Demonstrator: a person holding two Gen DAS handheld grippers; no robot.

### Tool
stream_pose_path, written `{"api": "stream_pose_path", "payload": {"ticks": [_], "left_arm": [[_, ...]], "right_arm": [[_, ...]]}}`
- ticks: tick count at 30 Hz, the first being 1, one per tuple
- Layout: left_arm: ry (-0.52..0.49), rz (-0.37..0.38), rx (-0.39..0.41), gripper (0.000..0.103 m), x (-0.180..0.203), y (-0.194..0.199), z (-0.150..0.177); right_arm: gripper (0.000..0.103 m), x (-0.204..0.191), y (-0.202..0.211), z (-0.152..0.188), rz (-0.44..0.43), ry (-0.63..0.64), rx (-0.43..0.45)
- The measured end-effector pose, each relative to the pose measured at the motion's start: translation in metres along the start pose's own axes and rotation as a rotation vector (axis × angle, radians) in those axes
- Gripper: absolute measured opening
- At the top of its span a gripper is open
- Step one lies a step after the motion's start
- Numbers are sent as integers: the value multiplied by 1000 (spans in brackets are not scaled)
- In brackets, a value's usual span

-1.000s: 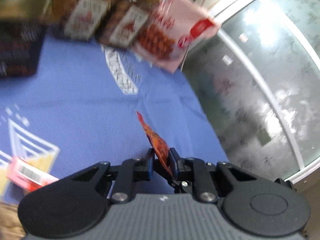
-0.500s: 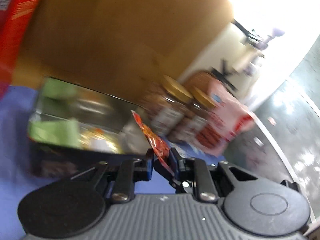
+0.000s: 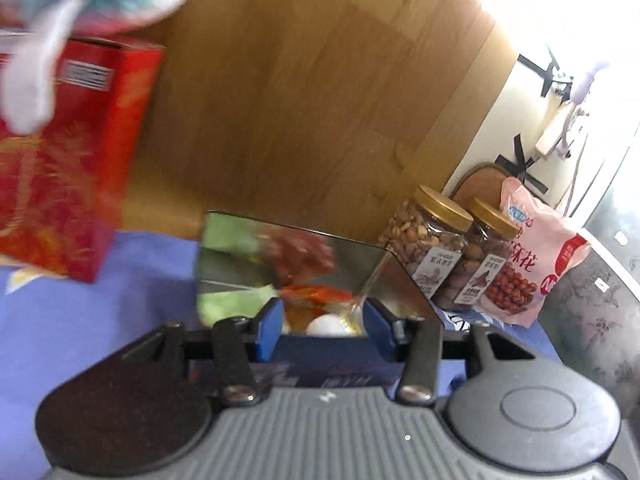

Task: Organize snacks
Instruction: 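Carry the red jerky bag into the tin box and release it, then grasp the green snack packet with the left tool and lift it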

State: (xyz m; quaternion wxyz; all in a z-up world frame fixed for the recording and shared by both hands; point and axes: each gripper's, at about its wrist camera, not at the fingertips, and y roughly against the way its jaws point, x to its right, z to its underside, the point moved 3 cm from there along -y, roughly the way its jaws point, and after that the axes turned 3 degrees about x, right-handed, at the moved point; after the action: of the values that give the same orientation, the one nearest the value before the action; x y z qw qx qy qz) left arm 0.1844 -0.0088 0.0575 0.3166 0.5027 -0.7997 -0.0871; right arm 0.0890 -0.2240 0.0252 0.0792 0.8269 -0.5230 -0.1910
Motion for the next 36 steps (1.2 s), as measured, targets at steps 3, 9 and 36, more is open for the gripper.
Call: {"api": "stream_pose_path", "payload": {"ticks": [3,9,36], "left_arm": [[51,-16,-23,46,-21,25,15],[191,25,-118,46,-57,49,58],[412,-18,27,44,-154,205,116]], "right_arm": [[46,-6,-10,18,-130,-144,-126],[46,-35,-42,33,-188,-219,-277],[44,-133,-60,36,-316,-45,-292]]}}
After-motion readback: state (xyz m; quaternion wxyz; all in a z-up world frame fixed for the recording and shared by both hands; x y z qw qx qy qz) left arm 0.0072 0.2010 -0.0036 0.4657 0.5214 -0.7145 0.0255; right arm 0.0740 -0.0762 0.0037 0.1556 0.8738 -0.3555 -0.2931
